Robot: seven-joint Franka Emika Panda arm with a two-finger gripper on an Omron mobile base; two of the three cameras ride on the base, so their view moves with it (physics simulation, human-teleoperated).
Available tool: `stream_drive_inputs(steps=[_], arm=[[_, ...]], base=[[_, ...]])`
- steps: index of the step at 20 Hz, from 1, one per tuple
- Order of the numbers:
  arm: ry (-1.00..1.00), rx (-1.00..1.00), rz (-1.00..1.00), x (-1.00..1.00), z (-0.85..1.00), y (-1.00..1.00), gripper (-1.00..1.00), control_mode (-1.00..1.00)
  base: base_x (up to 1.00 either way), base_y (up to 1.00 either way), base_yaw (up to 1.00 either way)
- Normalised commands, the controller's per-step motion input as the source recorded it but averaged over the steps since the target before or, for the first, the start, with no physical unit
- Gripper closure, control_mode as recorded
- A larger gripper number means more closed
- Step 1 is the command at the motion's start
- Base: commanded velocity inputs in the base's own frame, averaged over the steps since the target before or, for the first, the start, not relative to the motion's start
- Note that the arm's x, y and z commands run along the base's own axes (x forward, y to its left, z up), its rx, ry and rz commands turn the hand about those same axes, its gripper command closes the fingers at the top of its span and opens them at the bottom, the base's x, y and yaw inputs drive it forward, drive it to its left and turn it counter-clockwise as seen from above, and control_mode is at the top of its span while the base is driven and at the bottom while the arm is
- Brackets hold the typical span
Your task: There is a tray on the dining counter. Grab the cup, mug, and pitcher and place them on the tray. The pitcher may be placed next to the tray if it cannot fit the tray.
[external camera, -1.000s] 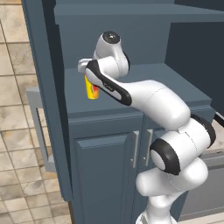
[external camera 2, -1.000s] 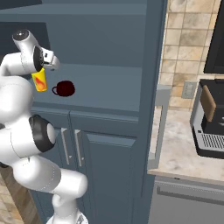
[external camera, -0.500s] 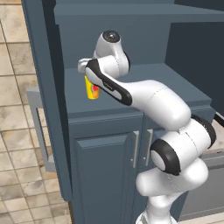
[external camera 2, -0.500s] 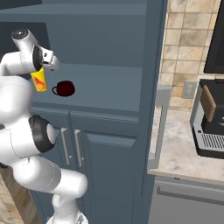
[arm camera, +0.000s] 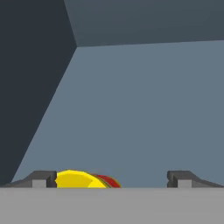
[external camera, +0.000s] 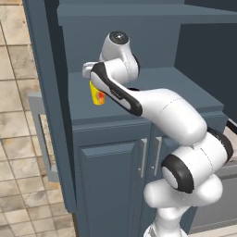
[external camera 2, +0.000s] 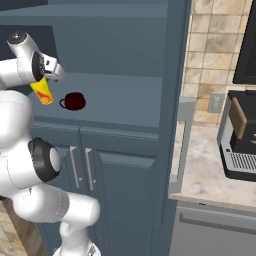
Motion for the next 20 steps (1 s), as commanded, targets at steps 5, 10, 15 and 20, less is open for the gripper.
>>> stream_drive_inputs(steps=[5, 10, 15, 20], arm=[[0.0, 0.0, 0.0, -0.19, -0.03, -0.01, -1.0, -1.0], [0.0, 0.0, 0.0, 0.01, 0.0, -0.03, -1.0, -1.0], [0.0, 0.0, 0.0, 0.04, 0.0, 0.0, -1.0, -1.0], [0.0, 0.0, 0.0, 0.05, 0.0, 0.0, -1.0, -1.0]], base=[[0.0, 0.0, 0.0], [0.0, 0.0, 0.0], [0.0, 0.0, 0.0], [0.0, 0.0, 0.0]])
